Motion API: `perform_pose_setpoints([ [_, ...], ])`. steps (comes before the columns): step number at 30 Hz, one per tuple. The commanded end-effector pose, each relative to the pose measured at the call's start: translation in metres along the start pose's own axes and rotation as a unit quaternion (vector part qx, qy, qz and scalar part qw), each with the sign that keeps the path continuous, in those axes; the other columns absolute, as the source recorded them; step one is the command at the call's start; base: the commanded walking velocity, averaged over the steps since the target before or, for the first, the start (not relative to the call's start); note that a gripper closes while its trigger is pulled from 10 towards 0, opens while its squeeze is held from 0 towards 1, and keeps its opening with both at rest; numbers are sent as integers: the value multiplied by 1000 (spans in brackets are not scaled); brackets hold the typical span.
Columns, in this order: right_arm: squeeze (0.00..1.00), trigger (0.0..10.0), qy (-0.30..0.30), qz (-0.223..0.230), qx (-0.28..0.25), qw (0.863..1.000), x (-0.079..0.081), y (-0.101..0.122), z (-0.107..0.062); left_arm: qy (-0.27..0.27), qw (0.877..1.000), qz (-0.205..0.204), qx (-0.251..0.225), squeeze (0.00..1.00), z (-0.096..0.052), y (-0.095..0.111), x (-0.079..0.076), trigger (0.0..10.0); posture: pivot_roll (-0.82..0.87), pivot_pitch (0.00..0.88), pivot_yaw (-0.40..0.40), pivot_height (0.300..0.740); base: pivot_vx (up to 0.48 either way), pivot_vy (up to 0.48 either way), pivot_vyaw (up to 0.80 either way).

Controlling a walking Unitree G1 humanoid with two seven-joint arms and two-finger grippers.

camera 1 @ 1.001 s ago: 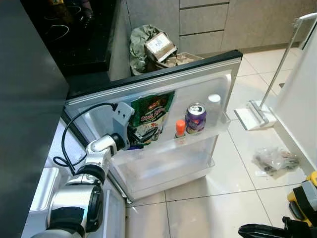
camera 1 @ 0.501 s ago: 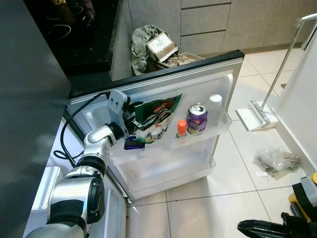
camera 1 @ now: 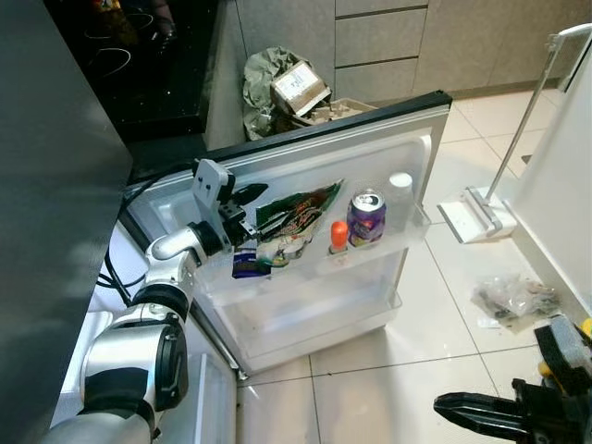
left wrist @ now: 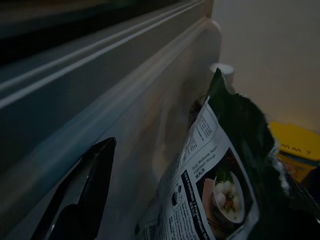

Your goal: Restocking fridge

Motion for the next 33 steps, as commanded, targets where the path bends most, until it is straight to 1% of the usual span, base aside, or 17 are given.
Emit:
perform_pose_setpoints([
  [1, 0, 10000, -2, 0, 3, 1000, -1, -3, 1, 28, 995, 57, -83, 0, -10, 52, 17, 10000, -219, 13, 84, 740, 0, 0, 0],
  [4, 0, 10000, -3, -2, 3, 1000, -3, -4, 2, 21, 994, 58, -94, 0, -9, 58, 17, 10000, -219, 8, 84, 740, 0, 0, 0],
  [8, 0, 10000, -7, -6, 1, 1000, -7, -4, 4, -15, 991, 53, -120, 0, -8, 70, 13, 10000, -213, 0, 85, 740, 0, 0, 0],
  [14, 0, 10000, -6, -7, -1, 1000, -9, -4, 5, -32, 991, 50, -123, 0, -9, 71, 11, 10000, -212, 0, 84, 740, 0, 0, 0],
  [20, 0, 10000, -7, -10, -2, 1000, -12, -4, 7, -62, 990, 25, -124, 0, -12, 68, 9, 10000, -205, 0, 84, 740, 0, 0, 0],
  [21, 0, 10000, -8, -11, -2, 1000, -13, -5, 7, -81, 989, 8, -126, 0, -14, 66, 7, 10000, -203, 0, 83, 740, 0, 0, 0],
  [23, 0, 10000, -8, -11, -2, 1000, -13, -5, 7, -81, 989, 8, -126, 0, -14, 66, 7, 10000, -203, 0, 83, 740, 0, 0, 0],
  [25, 0, 10000, -12, -16, -1, 1000, -18, -6, 8, -131, 983, -19, -125, 0, -16, 60, 0, 10000, -198, 0, 78, 740, 0, 0, 0],
  [26, 0, 10000, -12, -16, -1, 1000, -18, -6, 8, -131, 983, -19, -125, 0, -16, 60, 0, 10000, -198, 0, 78, 740, 0, 0, 0],
  [27, 0, 10000, -18, -22, -1, 1000, -22, -5, 9, -158, 979, -29, -122, 0, -17, 56, -4, 10000, -195, 0, 75, 740, 0, 0, 0],
  [30, 0, 10000, -18, -22, -1, 1000, -22, -5, 9, -158, 979, -29, -122, 0, -17, 56, -4, 10000, -195, 0, 75, 740, 0, 0, 0],
  [31, 0, 10000, -27, -31, -1, 999, -26, -5, 9, -185, 975, -33, -116, 0, -17, 52, -9, 10000, -193, 0, 74, 740, 0, 0, 0],
  [33, 0, 10000, -27, -31, -1, 999, -26, -5, 9, -185, 975, -33, -116, 0, -17, 52, -9, 10000, -193, 0, 74, 740, 0, 0, 0],
])
Point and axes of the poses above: a point about 5 cm out from each wrist's last joint towards the gripper, its own z axis pointing out of the wrist towards the gripper, its own y axis along the axis of the wrist's last joint, x = y × z, the point moved 2 cm from there along z, pointing out of the wrist towards the gripper, and after that the axes turned 12 degrees about -z, right-handed, at the moved point
